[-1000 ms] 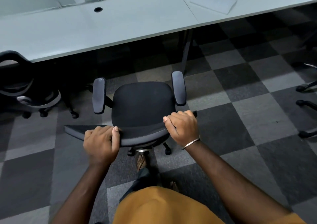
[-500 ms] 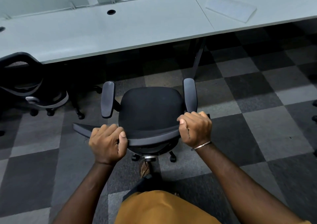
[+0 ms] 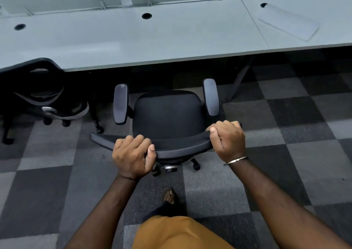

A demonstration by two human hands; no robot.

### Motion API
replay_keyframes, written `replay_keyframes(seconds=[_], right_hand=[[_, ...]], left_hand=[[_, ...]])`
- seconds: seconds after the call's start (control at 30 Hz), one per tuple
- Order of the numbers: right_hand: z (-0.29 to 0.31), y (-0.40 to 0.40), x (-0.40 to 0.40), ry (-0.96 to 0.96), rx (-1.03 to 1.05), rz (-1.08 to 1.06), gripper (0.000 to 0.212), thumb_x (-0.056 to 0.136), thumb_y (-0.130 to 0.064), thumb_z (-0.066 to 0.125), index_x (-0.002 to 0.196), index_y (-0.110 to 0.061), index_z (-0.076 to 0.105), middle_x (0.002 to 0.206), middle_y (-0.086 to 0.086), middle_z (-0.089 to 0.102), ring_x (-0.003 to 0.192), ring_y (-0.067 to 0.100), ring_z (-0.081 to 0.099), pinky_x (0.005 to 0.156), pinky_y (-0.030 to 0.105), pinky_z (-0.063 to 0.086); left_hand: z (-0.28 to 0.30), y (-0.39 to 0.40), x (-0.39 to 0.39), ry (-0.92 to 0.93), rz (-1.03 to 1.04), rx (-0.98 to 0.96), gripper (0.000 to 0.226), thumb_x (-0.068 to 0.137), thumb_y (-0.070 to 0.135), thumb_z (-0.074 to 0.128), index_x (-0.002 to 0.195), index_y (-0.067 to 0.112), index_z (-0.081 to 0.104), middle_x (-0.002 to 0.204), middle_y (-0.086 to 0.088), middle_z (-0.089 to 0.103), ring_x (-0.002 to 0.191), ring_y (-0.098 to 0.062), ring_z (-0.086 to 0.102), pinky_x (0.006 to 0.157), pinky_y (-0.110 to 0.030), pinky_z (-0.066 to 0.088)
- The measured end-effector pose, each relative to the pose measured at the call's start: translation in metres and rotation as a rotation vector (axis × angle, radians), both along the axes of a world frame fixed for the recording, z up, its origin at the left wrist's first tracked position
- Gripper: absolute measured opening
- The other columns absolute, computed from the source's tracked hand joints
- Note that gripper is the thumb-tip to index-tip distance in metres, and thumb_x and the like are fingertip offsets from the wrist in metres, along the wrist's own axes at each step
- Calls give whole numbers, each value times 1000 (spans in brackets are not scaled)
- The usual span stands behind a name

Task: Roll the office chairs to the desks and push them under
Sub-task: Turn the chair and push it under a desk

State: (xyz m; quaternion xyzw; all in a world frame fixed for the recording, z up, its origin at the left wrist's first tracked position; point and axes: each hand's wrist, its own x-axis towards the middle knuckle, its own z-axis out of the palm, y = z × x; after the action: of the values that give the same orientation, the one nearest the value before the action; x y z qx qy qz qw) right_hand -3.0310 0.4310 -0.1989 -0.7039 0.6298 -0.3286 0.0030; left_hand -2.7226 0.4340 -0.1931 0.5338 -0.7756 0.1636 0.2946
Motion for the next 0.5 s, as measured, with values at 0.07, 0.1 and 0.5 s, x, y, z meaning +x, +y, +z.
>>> replay_keyframes(seconds=[0.07,0.1,0.5], right_hand=[[1,-15,25,25,52,29,36,103,-29,43,76,-21,66,71,-6,53,69,20,51,71,40,36],[4,-20,37,26,78,47,37,105,-31,44,76,-21,64,71,-6,50,70,20,49,71,41,36],[13,-38,131,196,216,309,37,84,-59,69,93,-24,63,88,-7,50,82,20,52,70,37,37]], left_hand=[[0,-24,27,-11,3,35,35,100,32,41,68,21,48,67,2,45,60,-23,42,60,-43,32],[1,-35,40,-30,-7,56,35,100,32,41,68,20,49,69,2,47,61,-24,43,61,-44,32],[27,-132,154,-83,-150,313,41,102,32,33,76,17,61,77,4,49,69,-23,44,67,-46,32]])
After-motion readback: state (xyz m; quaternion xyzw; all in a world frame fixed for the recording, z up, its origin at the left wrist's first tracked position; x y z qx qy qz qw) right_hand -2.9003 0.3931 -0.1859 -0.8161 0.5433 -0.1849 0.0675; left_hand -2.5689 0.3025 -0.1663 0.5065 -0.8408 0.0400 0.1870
